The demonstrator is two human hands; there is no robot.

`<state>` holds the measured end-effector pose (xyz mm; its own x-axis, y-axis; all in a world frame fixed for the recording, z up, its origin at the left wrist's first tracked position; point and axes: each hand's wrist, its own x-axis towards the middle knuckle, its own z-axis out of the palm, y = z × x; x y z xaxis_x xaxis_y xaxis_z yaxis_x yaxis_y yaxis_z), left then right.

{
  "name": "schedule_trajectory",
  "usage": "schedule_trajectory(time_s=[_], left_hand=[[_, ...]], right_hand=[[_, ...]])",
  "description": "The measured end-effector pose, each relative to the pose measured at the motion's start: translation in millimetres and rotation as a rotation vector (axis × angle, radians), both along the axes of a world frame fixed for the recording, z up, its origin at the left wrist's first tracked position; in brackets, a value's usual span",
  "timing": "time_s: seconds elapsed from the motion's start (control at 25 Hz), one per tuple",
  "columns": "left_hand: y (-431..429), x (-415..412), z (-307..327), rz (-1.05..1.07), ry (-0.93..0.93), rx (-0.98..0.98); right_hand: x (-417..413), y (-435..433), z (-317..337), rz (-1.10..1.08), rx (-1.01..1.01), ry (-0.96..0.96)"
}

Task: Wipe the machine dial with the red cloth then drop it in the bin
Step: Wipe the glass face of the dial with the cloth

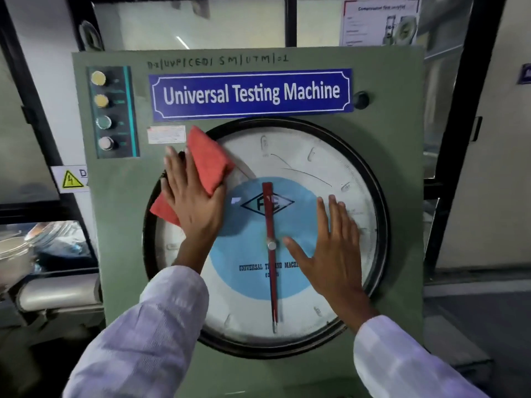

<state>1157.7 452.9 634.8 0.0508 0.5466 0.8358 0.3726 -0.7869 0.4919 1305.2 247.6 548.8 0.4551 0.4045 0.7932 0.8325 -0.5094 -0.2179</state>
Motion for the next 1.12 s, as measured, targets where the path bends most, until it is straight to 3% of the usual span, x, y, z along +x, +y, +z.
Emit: schedule_trajectory(time_s=[0.08,0.24,0.56,0.92,1.12], left_hand=[[7.9,17.9,-11.5,0.098,0.148,0.040],[19.9,28.3,-19.7,0.222,0.214,0.098],[21.6,13.0,-19.0,0.021,0.328,0.190],[8.2,47.0,-14.1,0.207,0.210,0.176],[-8.1,73.5,-4.7,0.180,0.326,0.269]], right_hand=[[22.8,5.8,-10.6,-0.036,0.018,-0.002],[59.6,15.9,-31.8,-0.077,0.037,0.007],[80.9,34.5,-60.0,-0.086,0.203,0.061],[86.3,34.2,-69.4,-0.053,0.214,0.059],[83.6,38.0,-72.2,-0.080,0.248,0.069]])
